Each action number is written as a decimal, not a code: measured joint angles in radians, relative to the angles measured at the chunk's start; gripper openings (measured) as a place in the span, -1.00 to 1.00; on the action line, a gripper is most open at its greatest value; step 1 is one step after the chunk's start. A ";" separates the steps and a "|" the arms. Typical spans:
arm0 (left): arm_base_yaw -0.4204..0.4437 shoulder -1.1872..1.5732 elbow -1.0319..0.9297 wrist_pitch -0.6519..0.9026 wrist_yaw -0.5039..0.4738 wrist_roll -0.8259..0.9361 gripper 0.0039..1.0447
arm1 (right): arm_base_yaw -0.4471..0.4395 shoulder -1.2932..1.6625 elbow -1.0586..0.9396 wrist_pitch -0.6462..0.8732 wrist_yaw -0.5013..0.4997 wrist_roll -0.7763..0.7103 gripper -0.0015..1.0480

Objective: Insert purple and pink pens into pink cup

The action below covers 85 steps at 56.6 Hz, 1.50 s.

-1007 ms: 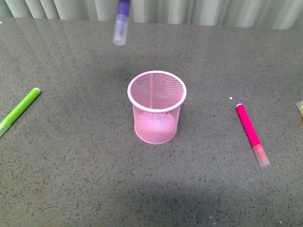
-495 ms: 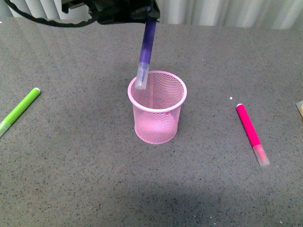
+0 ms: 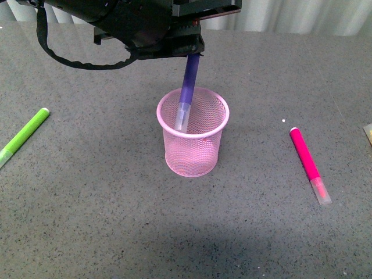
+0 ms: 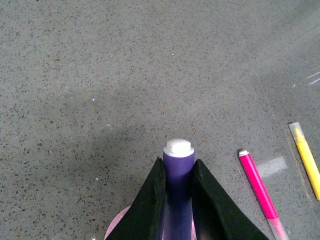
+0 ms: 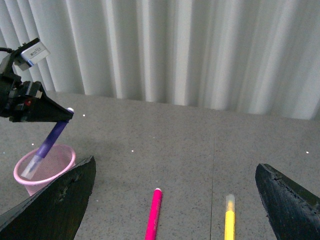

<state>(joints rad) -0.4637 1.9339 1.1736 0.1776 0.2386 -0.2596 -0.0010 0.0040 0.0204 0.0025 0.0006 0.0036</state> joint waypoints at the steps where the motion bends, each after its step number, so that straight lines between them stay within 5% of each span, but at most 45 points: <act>1: -0.001 0.000 0.000 0.000 0.002 0.000 -0.85 | 0.000 0.000 0.000 0.000 0.000 0.000 0.86; 8: -0.005 0.000 0.000 0.010 0.019 -0.002 -0.77 | 0.000 0.000 0.000 0.000 0.000 0.000 0.86; 40: 0.060 -0.116 -0.081 0.041 -0.042 -0.079 0.89 | 0.000 0.000 0.000 0.000 0.000 0.000 0.86; 59: 0.312 -0.353 -0.238 0.162 -0.236 -0.031 0.84 | 0.000 0.000 0.000 0.000 0.000 0.000 0.86; 71: 0.467 -0.444 -0.663 0.782 -0.253 0.192 0.19 | 0.000 0.000 0.000 0.000 0.001 0.000 0.86; 78: 0.467 -0.520 -0.788 0.844 -0.239 0.226 -0.15 | 0.000 0.000 0.000 0.000 -0.001 0.000 0.86; 85: 0.465 -0.630 -0.900 0.843 -0.239 0.241 -0.73 | 0.000 0.000 0.000 0.000 0.000 0.000 0.86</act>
<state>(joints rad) 0.0017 1.3041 0.2737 1.0203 -0.0006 -0.0181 -0.0010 0.0040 0.0204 0.0025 0.0010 0.0036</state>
